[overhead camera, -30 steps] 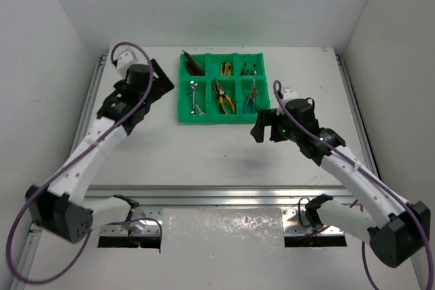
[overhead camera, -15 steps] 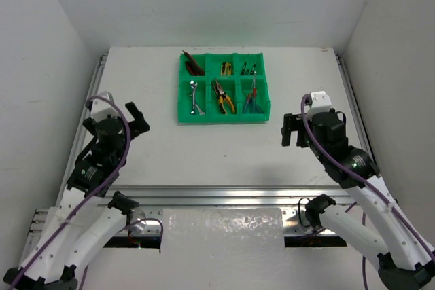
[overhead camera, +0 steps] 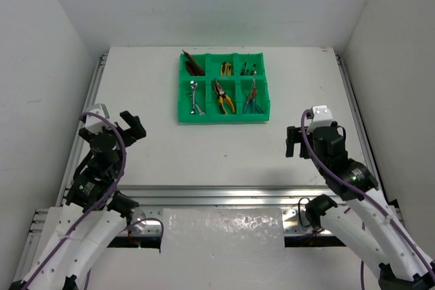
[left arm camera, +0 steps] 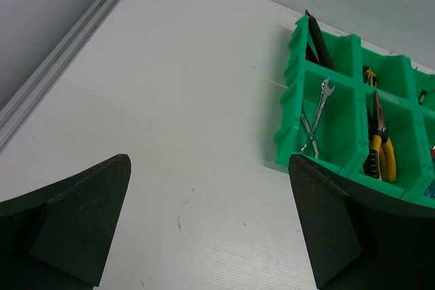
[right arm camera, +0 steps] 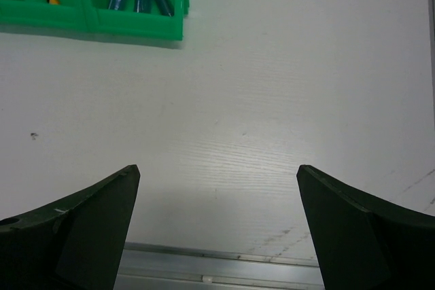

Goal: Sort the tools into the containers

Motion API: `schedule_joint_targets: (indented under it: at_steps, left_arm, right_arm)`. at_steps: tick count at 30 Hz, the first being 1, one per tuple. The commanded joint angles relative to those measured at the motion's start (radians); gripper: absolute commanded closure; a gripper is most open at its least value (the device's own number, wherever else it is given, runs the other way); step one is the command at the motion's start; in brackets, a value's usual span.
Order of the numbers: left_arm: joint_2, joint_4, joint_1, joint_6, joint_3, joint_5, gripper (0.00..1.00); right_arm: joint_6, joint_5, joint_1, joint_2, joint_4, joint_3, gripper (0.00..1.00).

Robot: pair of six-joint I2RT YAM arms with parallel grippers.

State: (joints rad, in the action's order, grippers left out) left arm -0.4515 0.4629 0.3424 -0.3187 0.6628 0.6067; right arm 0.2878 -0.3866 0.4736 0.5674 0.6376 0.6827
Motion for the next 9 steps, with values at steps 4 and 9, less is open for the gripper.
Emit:
schedule_joint_targets:
  at_steps: [4,9]
  left_arm:
    - [0.000,-0.049,0.006,0.017,0.008,-0.019,0.00]
    - [0.016,-0.059,0.006,0.023,0.000,-0.030,0.00]
  right_arm:
    - [0.034,-0.028,-0.003,0.043,-0.015,0.002,0.01]
    - [0.050,-0.029,-0.003,0.057,-0.009,0.009,0.01]
